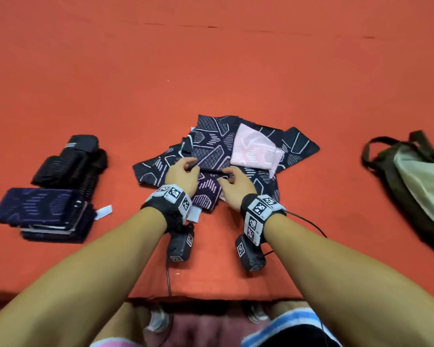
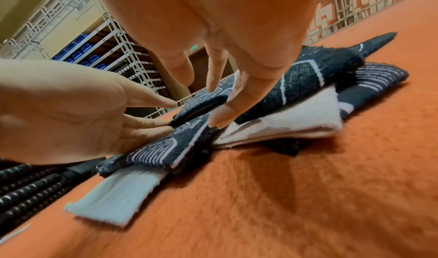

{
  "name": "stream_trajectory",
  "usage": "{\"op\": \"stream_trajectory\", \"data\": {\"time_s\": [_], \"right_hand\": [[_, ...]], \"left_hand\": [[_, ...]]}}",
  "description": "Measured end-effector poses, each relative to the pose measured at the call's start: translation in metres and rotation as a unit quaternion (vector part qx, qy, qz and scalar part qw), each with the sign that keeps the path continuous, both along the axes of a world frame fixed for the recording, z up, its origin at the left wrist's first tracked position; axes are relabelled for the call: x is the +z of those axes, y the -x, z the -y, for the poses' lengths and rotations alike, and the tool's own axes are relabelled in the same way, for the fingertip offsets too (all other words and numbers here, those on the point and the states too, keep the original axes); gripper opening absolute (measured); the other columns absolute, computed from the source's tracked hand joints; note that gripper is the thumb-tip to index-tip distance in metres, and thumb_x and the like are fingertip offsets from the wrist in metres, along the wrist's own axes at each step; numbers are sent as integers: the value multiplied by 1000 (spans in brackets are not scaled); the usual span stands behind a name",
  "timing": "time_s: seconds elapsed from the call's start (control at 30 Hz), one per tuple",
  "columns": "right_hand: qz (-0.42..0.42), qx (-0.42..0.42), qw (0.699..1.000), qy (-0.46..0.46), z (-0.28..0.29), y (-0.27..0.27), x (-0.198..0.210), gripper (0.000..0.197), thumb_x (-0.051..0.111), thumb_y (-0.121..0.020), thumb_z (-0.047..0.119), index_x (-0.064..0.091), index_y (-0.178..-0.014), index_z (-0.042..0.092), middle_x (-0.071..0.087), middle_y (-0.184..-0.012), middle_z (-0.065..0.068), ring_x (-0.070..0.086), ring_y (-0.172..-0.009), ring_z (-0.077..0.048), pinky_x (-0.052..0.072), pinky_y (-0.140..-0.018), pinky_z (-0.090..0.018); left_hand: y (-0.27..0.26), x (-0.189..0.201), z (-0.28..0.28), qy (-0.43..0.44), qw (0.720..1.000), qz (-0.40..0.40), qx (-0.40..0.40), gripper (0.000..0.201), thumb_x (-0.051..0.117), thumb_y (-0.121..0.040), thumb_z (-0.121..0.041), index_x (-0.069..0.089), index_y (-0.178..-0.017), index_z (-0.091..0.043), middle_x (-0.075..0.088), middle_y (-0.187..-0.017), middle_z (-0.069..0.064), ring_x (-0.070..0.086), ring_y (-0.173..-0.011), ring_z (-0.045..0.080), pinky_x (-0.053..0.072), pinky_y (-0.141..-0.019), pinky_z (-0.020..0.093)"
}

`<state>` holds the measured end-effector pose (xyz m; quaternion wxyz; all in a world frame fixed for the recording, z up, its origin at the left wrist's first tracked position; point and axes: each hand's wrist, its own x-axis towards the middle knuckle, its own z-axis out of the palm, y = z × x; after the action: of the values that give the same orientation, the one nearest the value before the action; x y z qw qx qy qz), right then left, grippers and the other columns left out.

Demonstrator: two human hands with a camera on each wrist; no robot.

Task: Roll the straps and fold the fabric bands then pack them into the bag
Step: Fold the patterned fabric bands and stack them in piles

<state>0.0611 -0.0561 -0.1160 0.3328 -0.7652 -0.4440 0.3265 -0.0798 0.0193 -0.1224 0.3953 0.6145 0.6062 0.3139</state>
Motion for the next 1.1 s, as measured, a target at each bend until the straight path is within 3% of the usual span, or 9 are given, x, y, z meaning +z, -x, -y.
{"op": "stream_trajectory", "data": {"time_s": [0.13, 0.27, 0.4, 0.53, 0.7, 0.87, 0.97, 1.03, 1.1], "right_hand": [[-23, -10, 1000, -8, 0, -2, -6, 32, 58, -93, 30, 58, -124, 26, 66, -105, 2, 67, -98, -22, 52, -95, -38], [-42, -22, 999, -17, 3, -2, -6, 30, 59, -91, 32, 57, -122, 30, 69, -103, -1, 69, -89, -21, 55, -89, -40], [-70, -49, 996, -35, 13, 0, -5, 38, 60, -83, 40, 52, -120, 41, 68, -92, 0, 70, -86, -30, 57, -86, -48], [-106, -71, 991, -38, 23, 5, 0, 39, 52, -82, 53, 49, -121, 51, 71, -91, -1, 72, -77, -27, 62, -74, -47], [-141, -52, 988, -31, 40, 19, 10, 17, 57, -96, 28, 72, -103, 22, 70, -99, -7, 69, -82, -23, 63, -64, -39], [-188, -41, 981, 14, 53, 18, 6, 24, 49, -99, 10, 70, -93, 18, 68, -96, -11, 65, -77, -23, 54, -51, -25], [-228, -32, 972, 52, 66, 15, 11, 36, 30, -102, 2, 64, -104, 14, 65, -82, -6, 62, -68, -17, 45, -42, -15], [-225, -25, 972, 61, 74, 12, 8, 39, 30, -101, 0, 63, -118, 8, 68, -77, -5, 61, -64, -16, 46, -42, -14], [-208, -20, 976, 66, 82, 13, -1, 41, 32, -97, -3, 64, -115, 14, 70, -84, -8, 61, -66, -17, 50, -47, -18]], "left_hand": [[-12, 1, -9, 35, 999, 27, 9, 13, 72, -86, -30, 69, -95, -38, 70, -100, -3, 69, -87, 19, 54, -85, 32], [-13, 9, 2, 48, 998, 29, -1, 13, 74, -83, -17, 71, -80, -30, 70, -72, -1, 68, -63, 15, 52, -62, 27], [-6, 15, 27, 40, 996, 80, 12, 8, 74, -70, -21, 75, -74, -28, 66, -58, -6, 72, -64, 18, 56, -65, 31], [12, 25, 56, 84, 988, 132, -18, 18, 65, -86, -1, 70, -76, -15, 63, -62, 0, 61, -51, 8, 45, -48, 20], [42, 23, 84, 121, 981, 147, -43, 22, 55, -85, 6, 66, -76, -11, 61, -65, 6, 57, -54, 15, 42, -44, 19], [49, 11, 98, 135, 980, 144, 0, 43, 44, -85, 8, 63, -111, -20, 65, -71, 8, 54, -49, 13, 34, -38, 17], [50, -1, 104, 113, 987, 111, -26, 43, 49, -85, 14, 68, -114, -11, 64, -71, 8, 56, -57, 16, 47, -46, 21], [51, -6, 109, 64, 996, 57, -33, 41, 55, -85, 8, 72, -105, -23, 69, -75, 2, 65, -67, 21, 59, -66, 34], [54, -7, 111, 29, 999, 6, -33, 27, 60, -88, -6, 70, -91, -31, 71, -80, -6, 68, -78, 19, 56, -76, 32]]}}
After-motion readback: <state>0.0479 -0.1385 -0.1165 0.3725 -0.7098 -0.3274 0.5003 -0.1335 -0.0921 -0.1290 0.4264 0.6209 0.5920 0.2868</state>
